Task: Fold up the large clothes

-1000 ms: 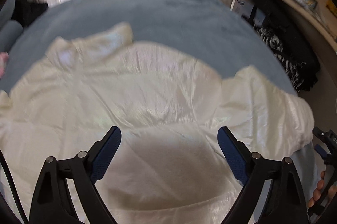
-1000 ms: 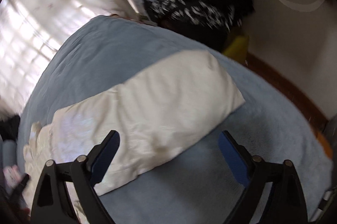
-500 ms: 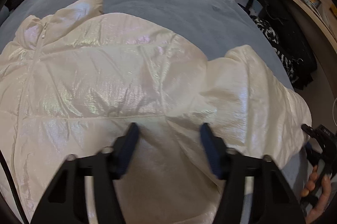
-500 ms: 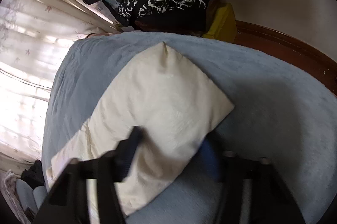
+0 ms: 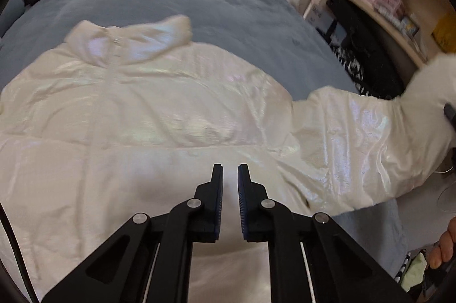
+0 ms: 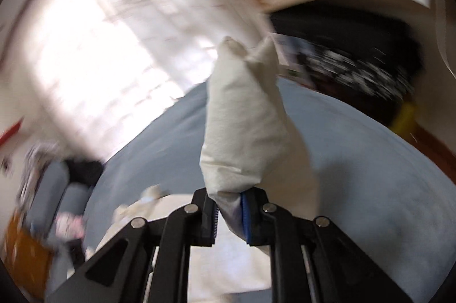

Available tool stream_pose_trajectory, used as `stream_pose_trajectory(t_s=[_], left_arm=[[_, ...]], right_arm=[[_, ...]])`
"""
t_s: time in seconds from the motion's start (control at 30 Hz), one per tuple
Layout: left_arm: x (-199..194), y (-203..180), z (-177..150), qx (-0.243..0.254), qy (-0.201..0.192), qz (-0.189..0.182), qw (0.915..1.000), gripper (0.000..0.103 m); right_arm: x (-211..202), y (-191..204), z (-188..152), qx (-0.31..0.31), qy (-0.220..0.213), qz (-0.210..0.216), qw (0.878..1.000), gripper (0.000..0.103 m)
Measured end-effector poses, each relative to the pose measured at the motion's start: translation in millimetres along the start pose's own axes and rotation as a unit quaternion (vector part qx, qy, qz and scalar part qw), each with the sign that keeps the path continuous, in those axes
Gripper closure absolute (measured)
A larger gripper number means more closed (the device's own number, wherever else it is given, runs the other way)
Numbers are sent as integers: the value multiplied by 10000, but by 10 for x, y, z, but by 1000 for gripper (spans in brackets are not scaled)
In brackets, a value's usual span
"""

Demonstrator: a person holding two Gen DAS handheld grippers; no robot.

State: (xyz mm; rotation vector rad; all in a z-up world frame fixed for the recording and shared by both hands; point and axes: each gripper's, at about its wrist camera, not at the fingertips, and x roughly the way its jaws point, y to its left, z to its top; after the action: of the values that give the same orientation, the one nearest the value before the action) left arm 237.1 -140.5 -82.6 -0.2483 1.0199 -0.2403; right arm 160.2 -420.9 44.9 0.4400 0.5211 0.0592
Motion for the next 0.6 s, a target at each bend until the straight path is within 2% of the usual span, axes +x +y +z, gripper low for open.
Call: stream_pose_trajectory(t_s=[0.1, 0.23, 0.4, 0.53, 0.6], left_arm=[[-338, 285, -33, -102, -233, 113, 9996, 95], [-681, 726, -105, -411, -429, 372, 9975, 95], [-903, 1275, -320, -839, -547, 401, 9942, 95], [-966, 1490, -580, -882, -630, 477, 9930, 95], [-983, 1543, -675, -841, -662, 536, 9928, 95]], right_arm=[[42, 663, -171, -648, 180, 375, 9970, 90], [320, 1368, -661, -1417, 621, 669, 9857, 90], [750, 1815, -1450, -1755, 1334, 825, 9719, 90], [1135, 2010, -2084, -1864, 2026, 751, 9584, 90], [1253, 2036, -2285, -1885, 2359, 701, 9507, 89]])
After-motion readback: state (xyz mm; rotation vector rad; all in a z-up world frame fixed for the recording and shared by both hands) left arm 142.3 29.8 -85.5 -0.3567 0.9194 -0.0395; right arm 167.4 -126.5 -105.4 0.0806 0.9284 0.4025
